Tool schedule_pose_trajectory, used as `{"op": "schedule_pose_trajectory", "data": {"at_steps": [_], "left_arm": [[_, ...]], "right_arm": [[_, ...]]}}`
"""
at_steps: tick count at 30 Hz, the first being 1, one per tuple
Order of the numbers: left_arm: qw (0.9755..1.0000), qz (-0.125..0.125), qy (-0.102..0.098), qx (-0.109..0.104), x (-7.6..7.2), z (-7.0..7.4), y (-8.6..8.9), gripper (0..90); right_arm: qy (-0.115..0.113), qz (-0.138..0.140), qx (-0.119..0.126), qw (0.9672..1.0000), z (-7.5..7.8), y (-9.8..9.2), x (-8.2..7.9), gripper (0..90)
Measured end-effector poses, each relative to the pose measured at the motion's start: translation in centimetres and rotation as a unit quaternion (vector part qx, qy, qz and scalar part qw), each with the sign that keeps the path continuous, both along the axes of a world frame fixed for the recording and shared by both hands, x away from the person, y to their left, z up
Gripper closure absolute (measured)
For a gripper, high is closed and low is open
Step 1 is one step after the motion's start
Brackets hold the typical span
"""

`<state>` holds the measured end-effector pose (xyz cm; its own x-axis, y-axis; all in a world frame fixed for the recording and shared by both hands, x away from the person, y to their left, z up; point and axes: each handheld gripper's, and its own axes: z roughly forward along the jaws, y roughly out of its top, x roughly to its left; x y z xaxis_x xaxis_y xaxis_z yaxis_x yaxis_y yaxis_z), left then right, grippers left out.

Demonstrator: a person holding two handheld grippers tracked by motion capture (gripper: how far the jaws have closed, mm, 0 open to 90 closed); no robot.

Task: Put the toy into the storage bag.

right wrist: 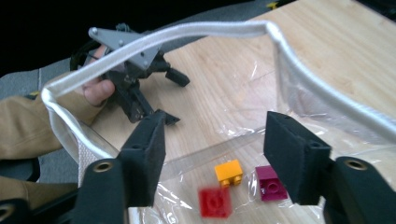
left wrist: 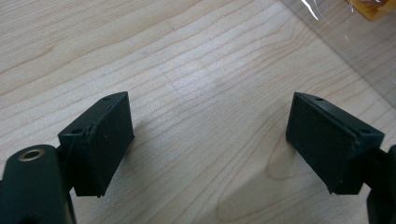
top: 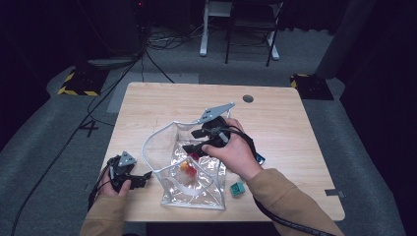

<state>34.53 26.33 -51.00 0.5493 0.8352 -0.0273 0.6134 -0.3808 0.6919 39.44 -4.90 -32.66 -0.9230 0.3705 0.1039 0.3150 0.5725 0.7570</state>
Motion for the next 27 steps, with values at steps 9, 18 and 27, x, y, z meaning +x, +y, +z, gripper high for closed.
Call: {"op": "schedule_pose_trajectory", "data": {"at_steps": [9,18,27], "left_arm": [[1.0000,0.000,0.000,0.000,0.0,0.0,0.0,15.2],[1.0000,0.000,0.000,0.000,0.0,0.0,0.0,15.2],[1.0000,0.000,0.000,0.000,0.0,0.0,0.0,15.1]], "right_arm": [[-0.032,-0.018,0.032,0.9988,2.6,-2.5,-0.7,36.1],[-0.054,-0.041,0.044,0.9967,4.1,-5.6,-1.5,35.9],[-0.066,-0.077,0.050,0.9936,4.6,-9.7,-2.1,35.7]]}}
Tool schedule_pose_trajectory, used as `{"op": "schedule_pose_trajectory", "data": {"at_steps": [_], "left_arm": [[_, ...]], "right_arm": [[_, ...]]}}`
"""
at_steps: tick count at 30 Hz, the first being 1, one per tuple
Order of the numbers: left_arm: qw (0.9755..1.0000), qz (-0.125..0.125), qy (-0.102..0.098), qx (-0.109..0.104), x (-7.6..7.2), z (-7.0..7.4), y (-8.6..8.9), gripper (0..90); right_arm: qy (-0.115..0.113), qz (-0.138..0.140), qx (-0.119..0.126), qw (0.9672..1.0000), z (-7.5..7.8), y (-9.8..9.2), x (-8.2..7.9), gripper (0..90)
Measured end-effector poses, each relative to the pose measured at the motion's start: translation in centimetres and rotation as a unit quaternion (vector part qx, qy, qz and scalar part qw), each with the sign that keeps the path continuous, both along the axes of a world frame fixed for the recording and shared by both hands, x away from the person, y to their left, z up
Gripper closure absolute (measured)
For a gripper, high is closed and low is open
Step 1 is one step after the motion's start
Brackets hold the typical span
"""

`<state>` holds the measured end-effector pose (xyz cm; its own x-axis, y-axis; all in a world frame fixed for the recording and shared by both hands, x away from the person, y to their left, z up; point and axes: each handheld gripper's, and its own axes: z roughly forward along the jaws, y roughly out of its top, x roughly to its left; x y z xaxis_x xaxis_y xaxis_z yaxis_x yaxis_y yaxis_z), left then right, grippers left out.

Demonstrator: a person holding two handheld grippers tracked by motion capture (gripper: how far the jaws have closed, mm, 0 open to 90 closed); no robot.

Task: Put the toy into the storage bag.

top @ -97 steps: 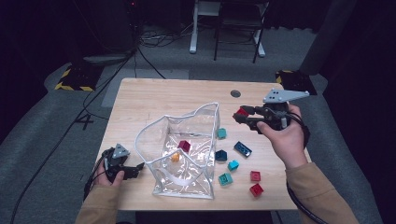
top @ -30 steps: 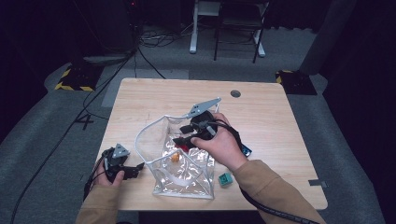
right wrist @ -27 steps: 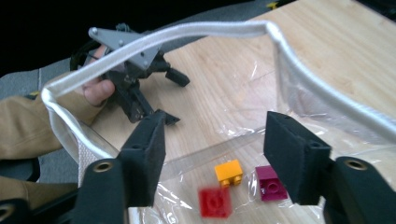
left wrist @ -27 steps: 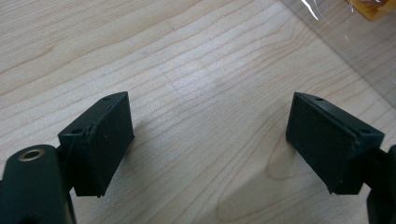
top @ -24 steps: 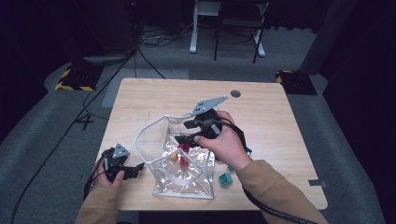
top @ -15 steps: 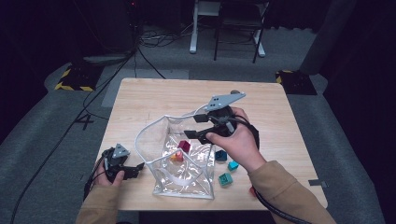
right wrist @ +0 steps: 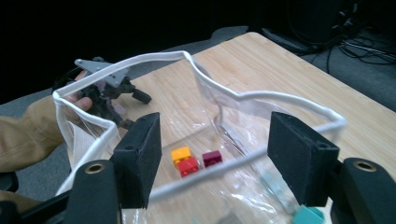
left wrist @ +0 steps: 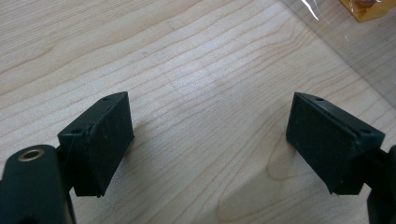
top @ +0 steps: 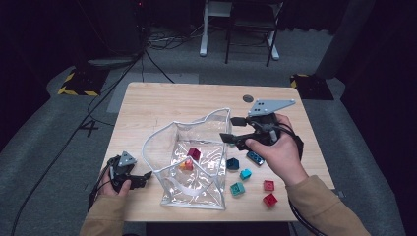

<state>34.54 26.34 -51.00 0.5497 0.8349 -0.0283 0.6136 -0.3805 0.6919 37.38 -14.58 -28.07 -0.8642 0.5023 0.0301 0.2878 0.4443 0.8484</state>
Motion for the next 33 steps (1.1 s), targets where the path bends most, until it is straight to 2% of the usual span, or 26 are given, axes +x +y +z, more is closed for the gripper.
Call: {"op": "schedule_pose_trajectory", "data": {"at_steps": [9,19,23,33], "left_arm": [[1.0000,0.000,0.000,0.000,0.0,0.0,0.0,15.2],[1.0000,0.000,0.000,0.000,0.0,0.0,0.0,15.1],[1.0000,0.000,0.000,0.000,0.0,0.0,0.0,15.1],[1.0000,0.000,0.000,0.000,0.0,0.0,0.0,15.1]], "right_arm": [[-0.001,-0.044,0.009,0.9990,-0.5,-4.5,-0.6,35.8],[0.001,-0.101,0.009,0.9949,-1.7,-8.6,0.1,35.9],[0.002,-0.114,0.004,0.9935,-2.5,-9.5,0.6,37.2],[0.017,-0.129,-0.008,0.9915,-6.3,-10.7,2.2,42.4]]}}
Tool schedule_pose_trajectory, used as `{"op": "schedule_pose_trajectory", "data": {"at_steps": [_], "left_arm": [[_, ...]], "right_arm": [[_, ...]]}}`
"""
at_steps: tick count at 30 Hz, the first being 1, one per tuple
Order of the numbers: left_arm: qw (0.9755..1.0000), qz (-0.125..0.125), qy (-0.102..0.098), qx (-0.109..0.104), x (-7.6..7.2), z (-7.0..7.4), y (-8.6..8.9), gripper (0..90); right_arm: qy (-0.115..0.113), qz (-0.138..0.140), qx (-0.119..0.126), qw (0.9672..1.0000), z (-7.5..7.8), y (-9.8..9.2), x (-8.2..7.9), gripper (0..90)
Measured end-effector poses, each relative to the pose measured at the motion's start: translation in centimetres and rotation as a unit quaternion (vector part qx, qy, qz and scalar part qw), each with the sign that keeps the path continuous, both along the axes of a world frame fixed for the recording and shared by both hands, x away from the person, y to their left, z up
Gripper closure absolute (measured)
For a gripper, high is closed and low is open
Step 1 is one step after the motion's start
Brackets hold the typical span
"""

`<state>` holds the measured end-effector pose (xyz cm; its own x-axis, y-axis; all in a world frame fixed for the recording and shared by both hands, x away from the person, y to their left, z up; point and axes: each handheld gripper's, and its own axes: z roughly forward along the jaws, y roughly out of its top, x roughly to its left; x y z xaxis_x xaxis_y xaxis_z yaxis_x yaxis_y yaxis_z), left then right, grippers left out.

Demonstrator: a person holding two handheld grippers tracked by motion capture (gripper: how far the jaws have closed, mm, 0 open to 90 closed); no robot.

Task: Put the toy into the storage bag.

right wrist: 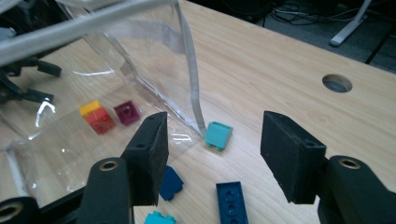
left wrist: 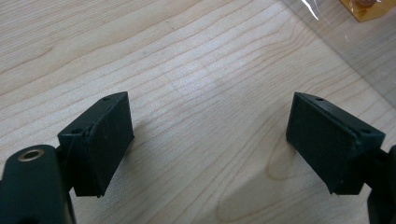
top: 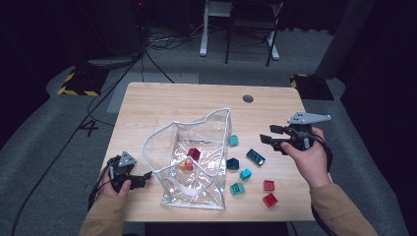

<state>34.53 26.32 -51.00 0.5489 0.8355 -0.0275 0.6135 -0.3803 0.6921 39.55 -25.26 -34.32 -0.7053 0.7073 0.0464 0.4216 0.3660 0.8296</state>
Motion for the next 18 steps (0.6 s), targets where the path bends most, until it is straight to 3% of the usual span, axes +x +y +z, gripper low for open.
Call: {"op": "schedule_pose_trajectory", "data": {"at_steps": [18], "left_arm": [[1.0000,0.000,0.000,0.000,0.0,0.0,0.0,15.1]], "right_arm": [[0.036,-0.029,-0.031,0.9985,-7.7,-1.5,2.2,37.3]]}}
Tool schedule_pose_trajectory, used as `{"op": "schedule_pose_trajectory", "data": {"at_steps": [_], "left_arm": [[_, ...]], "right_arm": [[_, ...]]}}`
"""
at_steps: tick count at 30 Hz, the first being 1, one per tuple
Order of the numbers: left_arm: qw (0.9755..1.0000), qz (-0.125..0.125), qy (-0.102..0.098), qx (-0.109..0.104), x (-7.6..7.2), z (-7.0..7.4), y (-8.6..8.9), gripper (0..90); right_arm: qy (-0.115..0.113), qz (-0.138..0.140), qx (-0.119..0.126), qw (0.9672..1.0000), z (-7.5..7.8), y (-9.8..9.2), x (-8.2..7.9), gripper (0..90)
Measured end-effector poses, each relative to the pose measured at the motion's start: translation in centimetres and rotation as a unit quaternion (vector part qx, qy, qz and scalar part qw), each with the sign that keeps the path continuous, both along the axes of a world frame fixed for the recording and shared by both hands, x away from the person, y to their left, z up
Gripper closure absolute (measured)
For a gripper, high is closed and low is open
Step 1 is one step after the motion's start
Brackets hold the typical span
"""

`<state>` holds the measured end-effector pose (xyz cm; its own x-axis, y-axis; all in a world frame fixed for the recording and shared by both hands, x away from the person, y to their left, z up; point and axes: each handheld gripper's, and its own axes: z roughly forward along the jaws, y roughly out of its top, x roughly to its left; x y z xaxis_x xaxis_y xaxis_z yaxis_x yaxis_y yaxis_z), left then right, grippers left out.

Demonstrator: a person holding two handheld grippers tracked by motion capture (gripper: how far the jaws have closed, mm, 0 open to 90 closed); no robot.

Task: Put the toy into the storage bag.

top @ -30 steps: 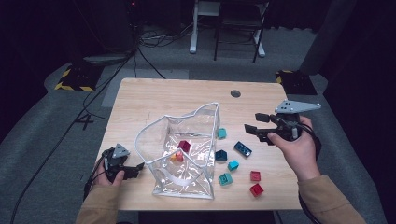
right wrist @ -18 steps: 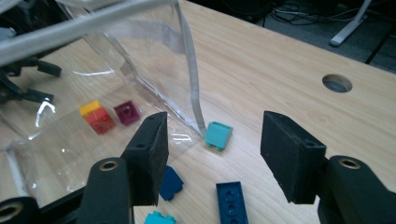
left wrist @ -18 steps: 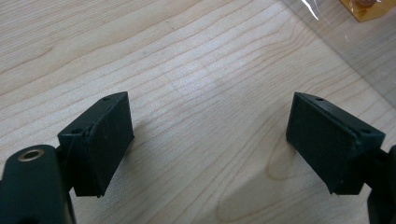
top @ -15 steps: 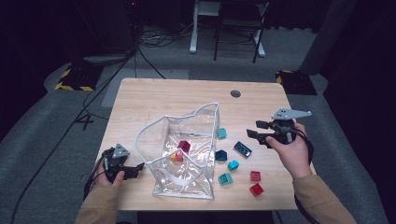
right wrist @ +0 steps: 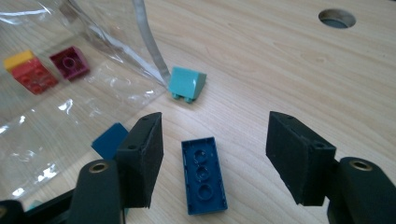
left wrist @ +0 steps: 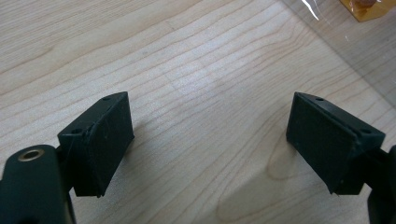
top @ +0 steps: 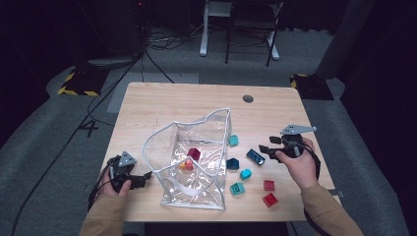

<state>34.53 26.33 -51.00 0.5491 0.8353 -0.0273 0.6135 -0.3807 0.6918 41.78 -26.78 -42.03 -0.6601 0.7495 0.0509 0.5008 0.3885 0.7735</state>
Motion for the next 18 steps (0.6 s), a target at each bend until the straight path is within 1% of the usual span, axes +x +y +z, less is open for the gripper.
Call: {"op": "schedule_pose_trajectory", "data": {"at_steps": [7,18], "left_arm": [[1.0000,0.000,0.000,0.000,0.0,0.0,0.0,15.1],[1.0000,0.000,0.000,0.000,0.0,0.0,0.0,15.1]], "right_arm": [[0.012,0.004,-0.012,0.9998,-2.1,0.0,0.3,36.0],[0.036,0.018,-0.032,0.9987,-4.9,0.9,0.4,35.3]]}}
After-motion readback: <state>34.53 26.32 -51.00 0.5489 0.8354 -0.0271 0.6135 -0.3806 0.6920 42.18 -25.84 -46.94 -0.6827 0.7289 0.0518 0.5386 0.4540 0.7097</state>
